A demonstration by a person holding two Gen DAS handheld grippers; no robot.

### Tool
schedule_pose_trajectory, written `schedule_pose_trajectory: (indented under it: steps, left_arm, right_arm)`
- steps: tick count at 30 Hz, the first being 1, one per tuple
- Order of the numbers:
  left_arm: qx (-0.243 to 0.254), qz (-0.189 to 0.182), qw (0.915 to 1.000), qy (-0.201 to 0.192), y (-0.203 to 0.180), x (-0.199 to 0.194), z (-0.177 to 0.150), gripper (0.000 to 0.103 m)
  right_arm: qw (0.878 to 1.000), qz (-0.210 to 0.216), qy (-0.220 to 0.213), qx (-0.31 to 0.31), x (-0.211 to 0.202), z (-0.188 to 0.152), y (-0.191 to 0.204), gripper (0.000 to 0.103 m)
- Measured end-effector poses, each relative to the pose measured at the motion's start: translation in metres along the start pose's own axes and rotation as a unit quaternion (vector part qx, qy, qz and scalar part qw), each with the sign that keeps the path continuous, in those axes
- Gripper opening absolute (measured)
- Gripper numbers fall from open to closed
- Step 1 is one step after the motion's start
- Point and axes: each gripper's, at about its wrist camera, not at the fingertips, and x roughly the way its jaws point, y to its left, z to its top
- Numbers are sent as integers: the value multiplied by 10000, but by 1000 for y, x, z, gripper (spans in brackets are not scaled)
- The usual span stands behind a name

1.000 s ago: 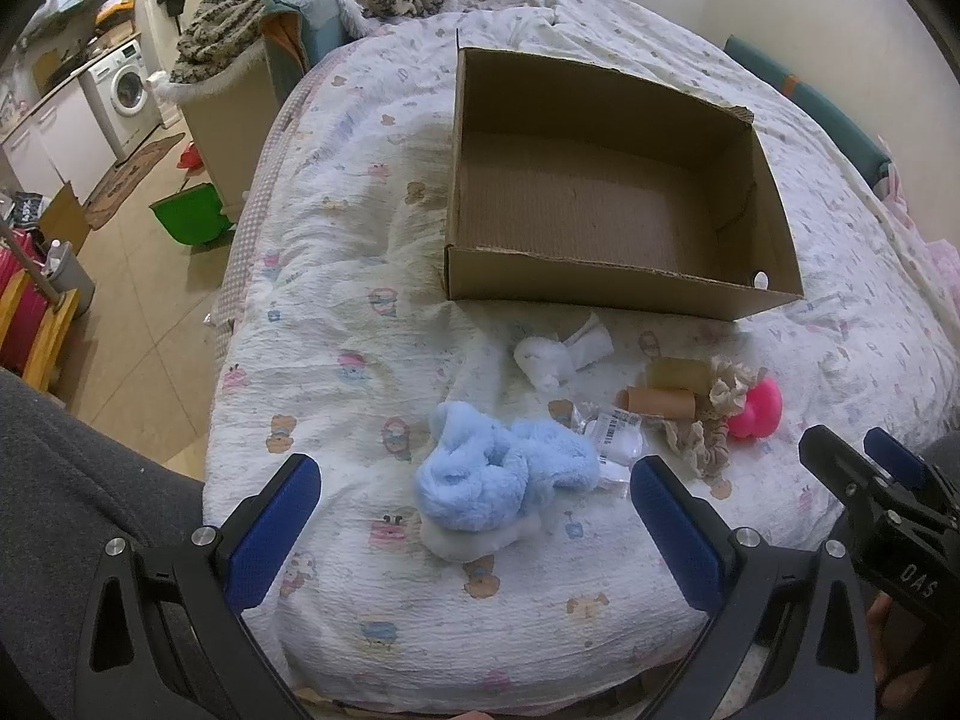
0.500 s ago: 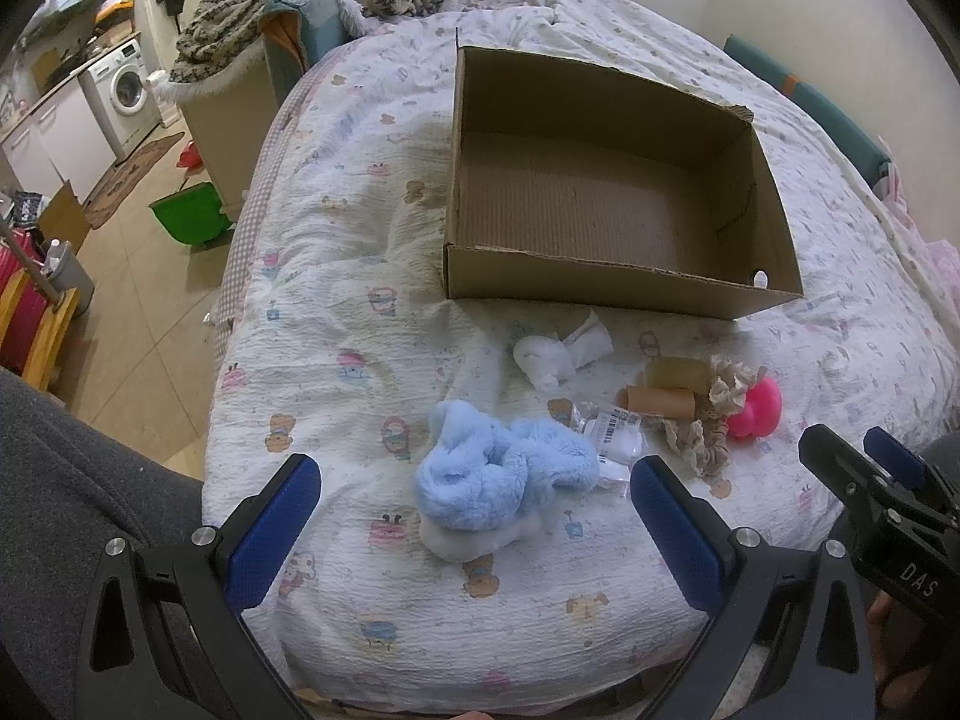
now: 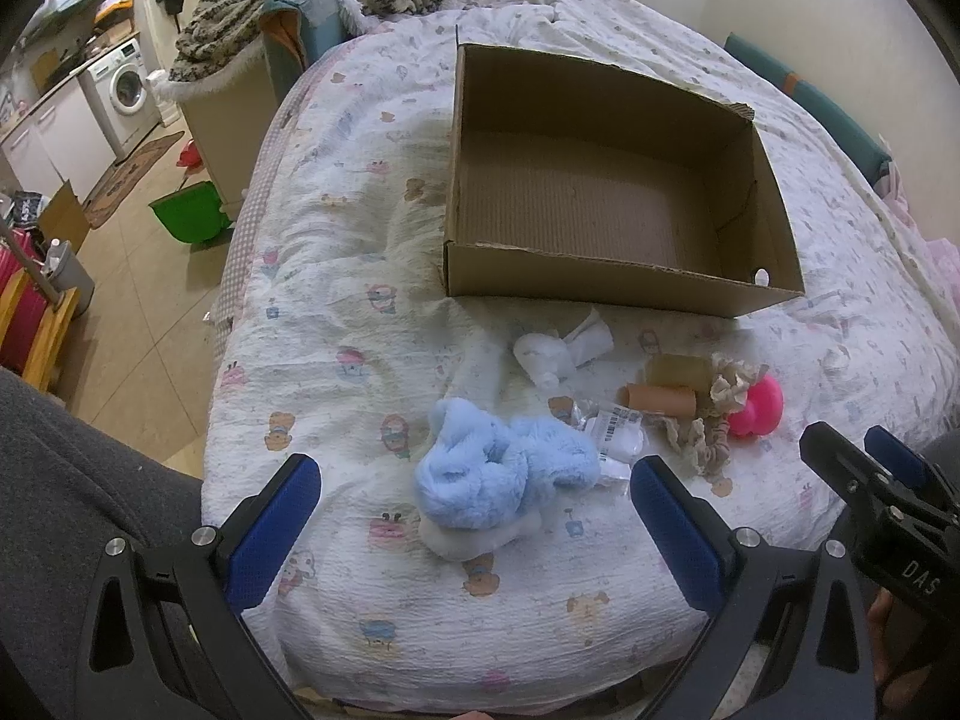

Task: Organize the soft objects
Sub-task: 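Grasp the light-blue fluffy scrunchie with the left tool while the right tool grasps the pink toy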

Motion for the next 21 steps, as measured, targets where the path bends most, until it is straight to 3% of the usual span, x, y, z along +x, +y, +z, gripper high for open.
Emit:
schedule_pose_trajectory:
  steps: [4,8,14,21]
  left_arm:
    - [-21,-77,9999,90,2,3,2,103]
    - [-234,-245,9985,428,14,12,17,103]
    - [-917,-409,9886,1122,39,42,40,103]
    - [-893,-608,9776,1809,25,78,30,102]
  right_arm:
    - [10000,8,0,17,0,0,0,103]
    - [9999,31,-1,135,1,1,-4,103]
    - [9992,91,35,393,1,2,-11,103]
    - [9980,159,170,594,5,3,-18,103]
